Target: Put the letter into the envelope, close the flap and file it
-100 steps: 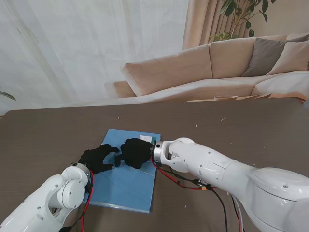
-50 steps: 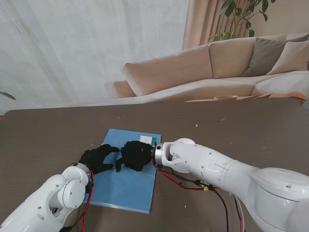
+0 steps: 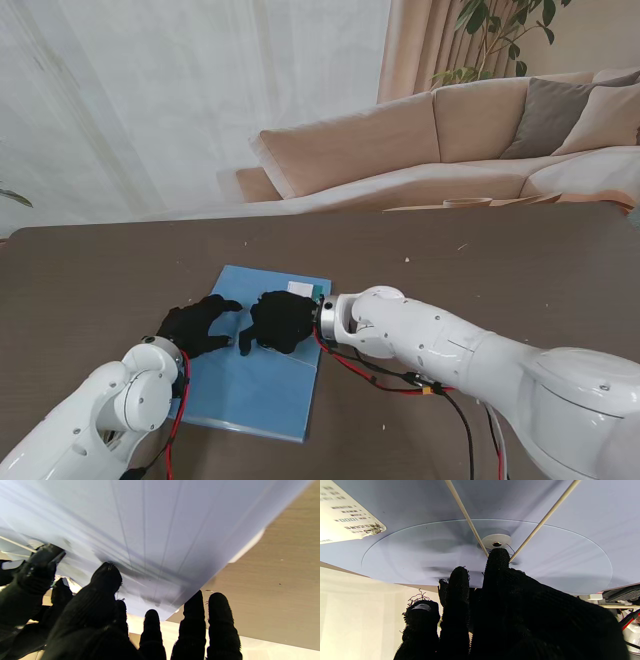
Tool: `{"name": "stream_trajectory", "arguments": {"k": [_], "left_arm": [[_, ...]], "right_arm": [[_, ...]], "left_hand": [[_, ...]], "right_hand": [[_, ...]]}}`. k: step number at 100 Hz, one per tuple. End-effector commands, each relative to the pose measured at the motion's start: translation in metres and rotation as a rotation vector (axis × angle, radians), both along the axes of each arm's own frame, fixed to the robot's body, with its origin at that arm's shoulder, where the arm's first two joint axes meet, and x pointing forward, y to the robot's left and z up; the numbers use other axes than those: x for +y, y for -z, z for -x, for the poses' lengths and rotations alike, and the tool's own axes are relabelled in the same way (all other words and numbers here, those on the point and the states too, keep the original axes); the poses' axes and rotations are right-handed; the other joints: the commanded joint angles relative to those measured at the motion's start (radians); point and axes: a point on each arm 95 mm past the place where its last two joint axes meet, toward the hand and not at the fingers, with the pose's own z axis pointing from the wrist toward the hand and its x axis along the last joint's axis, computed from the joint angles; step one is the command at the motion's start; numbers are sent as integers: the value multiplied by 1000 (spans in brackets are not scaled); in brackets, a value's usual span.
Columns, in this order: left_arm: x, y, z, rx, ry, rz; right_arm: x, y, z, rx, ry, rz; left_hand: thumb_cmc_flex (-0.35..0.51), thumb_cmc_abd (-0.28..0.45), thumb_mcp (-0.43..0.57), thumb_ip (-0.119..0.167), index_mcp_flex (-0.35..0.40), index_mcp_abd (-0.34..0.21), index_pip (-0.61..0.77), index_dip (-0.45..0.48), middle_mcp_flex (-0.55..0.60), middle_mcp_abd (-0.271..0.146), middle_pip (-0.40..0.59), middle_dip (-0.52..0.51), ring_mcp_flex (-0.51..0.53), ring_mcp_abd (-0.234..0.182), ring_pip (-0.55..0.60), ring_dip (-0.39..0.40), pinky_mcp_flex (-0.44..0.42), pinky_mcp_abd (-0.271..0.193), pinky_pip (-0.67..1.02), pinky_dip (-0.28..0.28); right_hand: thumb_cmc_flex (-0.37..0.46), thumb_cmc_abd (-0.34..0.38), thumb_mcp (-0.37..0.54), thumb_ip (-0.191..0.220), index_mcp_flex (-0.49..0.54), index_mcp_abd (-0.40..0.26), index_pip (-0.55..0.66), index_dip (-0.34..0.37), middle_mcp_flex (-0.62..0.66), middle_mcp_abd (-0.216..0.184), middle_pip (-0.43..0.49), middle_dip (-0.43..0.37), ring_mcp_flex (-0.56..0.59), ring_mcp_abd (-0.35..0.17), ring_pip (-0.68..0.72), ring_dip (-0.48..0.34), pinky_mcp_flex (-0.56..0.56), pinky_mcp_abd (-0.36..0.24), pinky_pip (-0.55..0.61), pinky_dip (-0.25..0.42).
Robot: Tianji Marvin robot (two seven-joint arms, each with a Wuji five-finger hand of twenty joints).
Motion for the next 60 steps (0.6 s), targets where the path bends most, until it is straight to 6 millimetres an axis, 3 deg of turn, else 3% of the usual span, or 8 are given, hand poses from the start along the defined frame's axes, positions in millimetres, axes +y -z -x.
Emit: {"name": "stream_trajectory", "arguments": {"k": [1, 30, 60], "left_arm": [[-4, 0, 2, 16, 1, 8], [-5, 6, 2, 54, -7, 26], [-6, 6, 2, 63, -3, 38]], "right_arm": [[4, 2, 3, 3, -10, 13], [6, 1, 0, -2, 1, 14], [12, -2, -4, -8, -10, 17]], "left_hand": [[27, 2, 8, 12, -35, -15, -1, -2, -4, -2, -28, 5, 18, -32, 3, -9, -10, -7, -8, -7], [33, 5, 6, 13, -35, -14, -3, -3, -3, -1, -28, 6, 44, -27, 14, -5, 11, 2, -2, -4], [35, 4, 5, 13, -35, -15, -2, -3, -4, 1, -29, 7, 51, -30, 22, -3, 17, 2, 7, -5]], "right_hand": [[65, 18, 30, 45, -23, -10, -9, 9, -44, -82, -53, -27, -35, 24, -8, -21, -9, -21, 22, -4], [39, 59, -8, 51, -56, 20, -22, 8, -72, -55, -60, -24, -42, 22, -2, -17, -9, -21, 22, -4], [64, 49, 0, 58, -76, 36, -34, 2, -113, -30, -84, -37, -36, 33, -6, -21, -7, -16, 22, -4]]}}
